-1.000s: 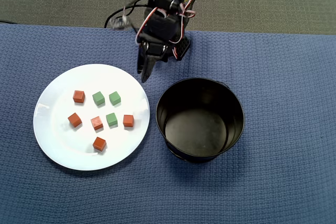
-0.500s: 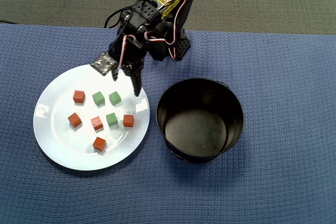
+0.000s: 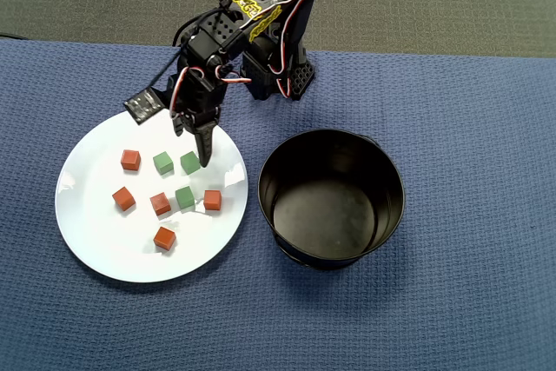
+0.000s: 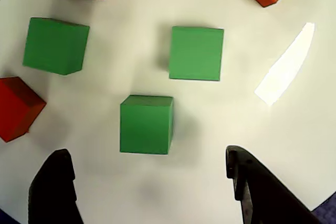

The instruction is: Pick up the green cubes from the white plate and place them in the black recipient

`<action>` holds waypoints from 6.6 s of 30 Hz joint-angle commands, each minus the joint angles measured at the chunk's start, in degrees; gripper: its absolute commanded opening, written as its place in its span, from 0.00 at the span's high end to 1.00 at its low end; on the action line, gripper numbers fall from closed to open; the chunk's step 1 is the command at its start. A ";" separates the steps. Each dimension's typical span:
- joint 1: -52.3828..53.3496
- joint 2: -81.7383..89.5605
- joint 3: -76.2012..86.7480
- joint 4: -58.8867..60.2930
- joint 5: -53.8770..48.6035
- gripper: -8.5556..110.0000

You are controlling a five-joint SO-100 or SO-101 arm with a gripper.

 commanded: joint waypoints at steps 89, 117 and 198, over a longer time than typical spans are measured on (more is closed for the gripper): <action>-59.85 -16.00 -47.64 26.63 63.02 0.53; 1.41 -9.58 -16.08 2.02 5.01 0.59; -53.26 0.09 -43.95 28.74 45.88 0.93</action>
